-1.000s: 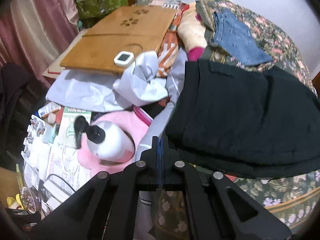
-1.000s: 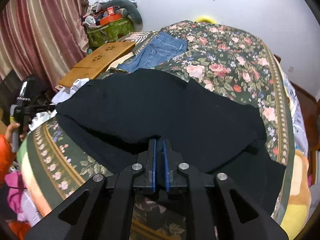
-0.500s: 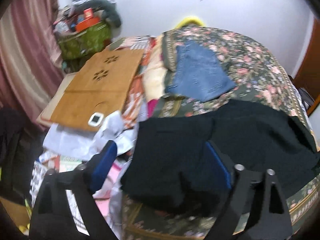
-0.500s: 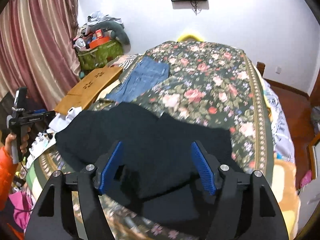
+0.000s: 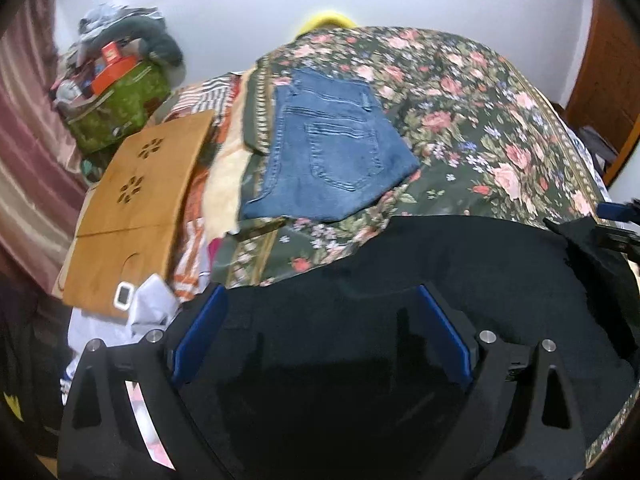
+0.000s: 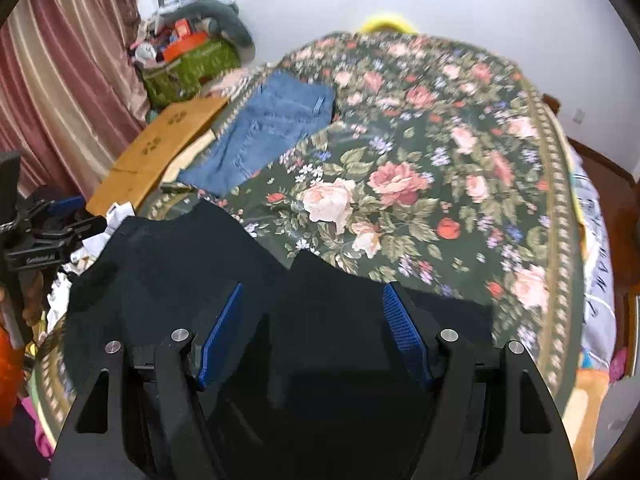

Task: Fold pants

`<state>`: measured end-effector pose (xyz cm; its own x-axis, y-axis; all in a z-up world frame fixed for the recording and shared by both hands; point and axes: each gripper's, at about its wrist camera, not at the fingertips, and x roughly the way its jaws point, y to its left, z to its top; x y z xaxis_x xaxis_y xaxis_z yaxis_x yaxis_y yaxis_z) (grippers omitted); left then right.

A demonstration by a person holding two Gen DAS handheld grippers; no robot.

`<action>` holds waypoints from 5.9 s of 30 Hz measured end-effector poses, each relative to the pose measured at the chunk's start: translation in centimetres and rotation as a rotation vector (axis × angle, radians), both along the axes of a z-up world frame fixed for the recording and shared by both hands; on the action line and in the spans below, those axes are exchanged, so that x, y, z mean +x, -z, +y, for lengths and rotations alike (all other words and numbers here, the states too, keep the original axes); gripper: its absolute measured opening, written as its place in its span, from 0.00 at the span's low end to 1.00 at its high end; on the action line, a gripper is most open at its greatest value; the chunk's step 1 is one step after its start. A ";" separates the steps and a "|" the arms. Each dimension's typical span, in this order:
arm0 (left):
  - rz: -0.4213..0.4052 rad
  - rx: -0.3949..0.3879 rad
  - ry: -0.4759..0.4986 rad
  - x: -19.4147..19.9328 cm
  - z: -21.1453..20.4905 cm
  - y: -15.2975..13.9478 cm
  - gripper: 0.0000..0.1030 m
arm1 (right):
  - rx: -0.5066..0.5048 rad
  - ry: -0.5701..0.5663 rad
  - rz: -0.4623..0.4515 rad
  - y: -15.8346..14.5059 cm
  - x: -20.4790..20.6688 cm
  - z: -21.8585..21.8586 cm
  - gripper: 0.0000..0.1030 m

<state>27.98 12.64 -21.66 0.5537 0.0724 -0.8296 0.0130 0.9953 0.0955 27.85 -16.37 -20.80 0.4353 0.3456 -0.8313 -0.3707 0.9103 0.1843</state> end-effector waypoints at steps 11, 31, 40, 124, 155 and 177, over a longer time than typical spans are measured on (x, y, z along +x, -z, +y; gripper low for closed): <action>0.049 0.046 0.082 1.3 -2.9 3.0 0.92 | 0.034 -0.066 0.191 4.5 2.7 1.1 0.14; 0.114 -0.022 0.251 -1.9 -10.9 -0.3 0.92 | 0.070 0.226 -0.316 -13.5 -5.6 -12.1 0.05; 0.173 0.030 0.352 -4.3 -17.7 1.8 0.92 | 0.014 0.321 -0.293 -9.6 -11.4 -17.2 0.05; 0.172 0.005 -0.212 2.4 16.2 9.3 0.30 | -0.372 -0.369 -0.080 5.9 10.6 22.8 0.01; 0.091 -0.018 0.192 -12.5 5.0 3.7 0.82 | -0.166 -0.437 -0.048 0.4 -10.6 19.0 0.50; 0.110 -0.142 0.216 -13.5 5.8 4.0 0.12 | -0.027 -0.460 0.060 0.0 -11.5 20.7 0.11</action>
<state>14.52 18.47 -25.66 0.4495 -0.1593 -0.8790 0.2292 0.9716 -0.0589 16.31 4.30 -20.78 0.1931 0.4695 -0.8616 -0.7266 0.6585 0.1961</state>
